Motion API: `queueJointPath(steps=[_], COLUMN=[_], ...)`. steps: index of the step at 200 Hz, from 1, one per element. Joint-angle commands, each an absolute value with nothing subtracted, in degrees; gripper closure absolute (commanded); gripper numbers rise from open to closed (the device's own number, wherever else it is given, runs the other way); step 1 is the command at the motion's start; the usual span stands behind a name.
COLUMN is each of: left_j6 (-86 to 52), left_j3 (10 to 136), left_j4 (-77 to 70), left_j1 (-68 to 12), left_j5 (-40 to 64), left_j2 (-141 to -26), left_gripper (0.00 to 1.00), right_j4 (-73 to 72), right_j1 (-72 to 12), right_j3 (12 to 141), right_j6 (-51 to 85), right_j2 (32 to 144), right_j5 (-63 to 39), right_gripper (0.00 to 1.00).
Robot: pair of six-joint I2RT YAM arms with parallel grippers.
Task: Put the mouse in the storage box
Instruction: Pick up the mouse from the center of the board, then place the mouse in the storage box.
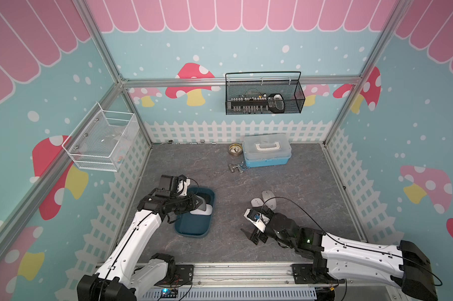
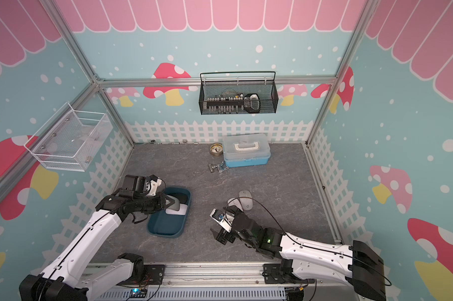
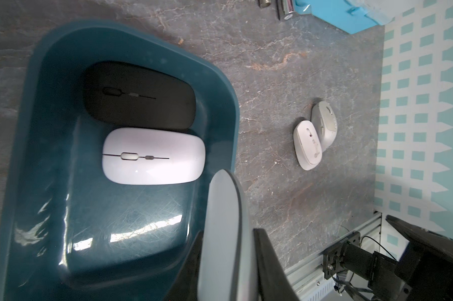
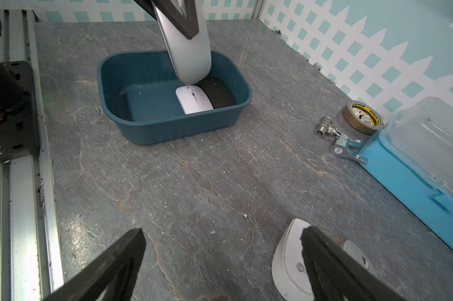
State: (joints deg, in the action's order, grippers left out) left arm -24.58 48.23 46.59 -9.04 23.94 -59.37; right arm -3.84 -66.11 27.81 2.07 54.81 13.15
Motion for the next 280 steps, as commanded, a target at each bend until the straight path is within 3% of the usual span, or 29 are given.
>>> queueJointPath(steps=[1, 39, 187, 232, 259, 280], left_j6=[-24.91, -27.04, -33.11, -31.73, -31.71, -31.73], left_j3=[47.09, 46.54, 45.16, 45.0, 45.09, 45.16], left_j4=[46.95, 47.68, 44.21, 43.51, 43.48, 43.85], left_j1=[-9.58, -15.02, -18.07, -16.88, -16.71, -16.54], left_j5=[21.92, 18.71, 16.72, 19.21, 19.16, 18.65], left_j2=[-60.66, -65.58, -75.94, -75.92, -76.38, -75.32], left_gripper=[0.88, 0.87, 0.81, 0.61, 0.36, 0.29], right_j4=[-3.08, -2.81, -2.64, -2.35, -2.37, -1.96], right_j1=[-66.45, -66.45, -66.45, -66.45, -66.45, -66.45], right_j3=[28.3, 28.83, 29.05, 29.07, 29.08, 29.34], right_j6=[3.37, 3.86, 3.85, 3.9, 4.08, 4.21], right_j2=[55.78, 55.82, 55.77, 56.34, 57.25, 58.35], right_j5=[14.81, 14.9, 14.72, 14.64, 14.7, 14.59], right_gripper=[0.01, 0.01, 0.01, 0.01, 0.01, 0.01])
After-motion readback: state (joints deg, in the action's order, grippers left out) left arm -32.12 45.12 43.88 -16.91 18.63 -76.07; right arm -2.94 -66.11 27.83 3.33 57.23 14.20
